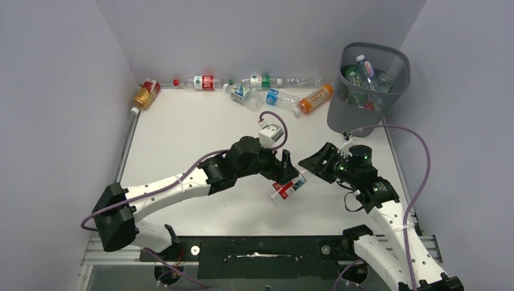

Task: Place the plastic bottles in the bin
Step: Pick up the plastic bottle at the center of the board.

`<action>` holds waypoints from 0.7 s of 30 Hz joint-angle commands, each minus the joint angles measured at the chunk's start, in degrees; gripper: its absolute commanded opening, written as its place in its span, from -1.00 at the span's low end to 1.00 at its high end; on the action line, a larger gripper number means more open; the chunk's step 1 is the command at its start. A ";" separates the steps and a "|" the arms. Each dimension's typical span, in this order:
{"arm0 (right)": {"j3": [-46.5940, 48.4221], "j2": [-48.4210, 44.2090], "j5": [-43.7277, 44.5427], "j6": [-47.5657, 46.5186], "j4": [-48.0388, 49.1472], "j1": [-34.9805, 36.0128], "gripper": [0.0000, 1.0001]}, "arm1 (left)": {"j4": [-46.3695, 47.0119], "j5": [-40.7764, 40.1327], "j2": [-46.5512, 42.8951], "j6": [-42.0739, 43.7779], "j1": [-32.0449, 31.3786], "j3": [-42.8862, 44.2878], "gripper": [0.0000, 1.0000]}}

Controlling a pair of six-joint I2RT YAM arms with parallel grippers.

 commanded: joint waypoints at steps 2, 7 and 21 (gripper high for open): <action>1.31 -1.32 0.45 -0.45 1.56 0.49 -0.06 | 1.23 -0.81 -2.86 0.86 0.23 1.49 0.73; 1.04 -1.71 0.35 -0.46 1.47 0.48 -0.06 | 1.23 -0.87 -2.86 0.73 0.23 1.78 0.73; 0.70 -1.65 0.33 -0.61 1.73 0.46 -0.06 | 0.34 -0.95 -3.79 0.34 0.23 3.80 0.73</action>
